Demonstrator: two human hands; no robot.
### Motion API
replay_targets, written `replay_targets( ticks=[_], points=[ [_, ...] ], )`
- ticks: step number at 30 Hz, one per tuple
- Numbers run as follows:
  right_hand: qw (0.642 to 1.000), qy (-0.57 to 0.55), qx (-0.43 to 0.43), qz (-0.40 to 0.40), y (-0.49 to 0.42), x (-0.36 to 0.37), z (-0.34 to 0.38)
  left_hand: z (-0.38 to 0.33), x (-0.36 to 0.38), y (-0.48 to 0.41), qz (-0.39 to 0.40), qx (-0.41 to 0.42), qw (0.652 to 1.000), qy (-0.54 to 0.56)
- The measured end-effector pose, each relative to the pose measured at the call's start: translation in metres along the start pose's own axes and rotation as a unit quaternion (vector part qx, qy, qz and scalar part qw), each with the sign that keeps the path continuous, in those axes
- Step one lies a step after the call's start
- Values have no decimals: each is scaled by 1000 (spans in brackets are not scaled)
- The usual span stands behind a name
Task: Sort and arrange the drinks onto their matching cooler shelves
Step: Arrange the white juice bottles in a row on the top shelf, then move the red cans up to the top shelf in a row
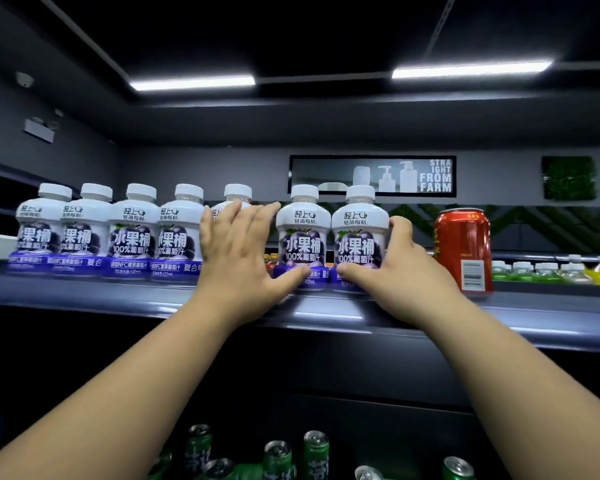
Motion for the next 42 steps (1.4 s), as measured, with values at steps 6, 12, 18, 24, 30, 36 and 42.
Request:
replay_targets(
  ticks=[6,12,18,24,30,36,42],
  points=[
    [998,42,-44,29,-2,12,6,4,6,-1,13,-12,1000,-17],
    [996,80,-37,10,2,14,3,9,12,-2,7,-10,1000,-10],
    [996,81,-33,-8,1,17,-2,12,13,-2,8,-3,1000,17],
    [996,77,-38,-4,1,15,-4,11,12,-3,20,-7,999,24],
    [996,82,-43,-18,3,15,-3,9,11,-1,20,-5,1000,20],
    [992,29,-86,-91,11,8,2,3,4,2,1,20,1000,24],
    [985,-44,-137,-99,39,-2,-19,-54,-1,15,-10,93,990,109]
  ],
)
Point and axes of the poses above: each hand's wrist, its own y-axis away from the middle knuckle, its own x-axis out of the palm, z = x × y, the point moved 4 cm from there along -y, towards the middle knuckle, and after that the axes turned 3 degrees about z, right-handed, at the moved point
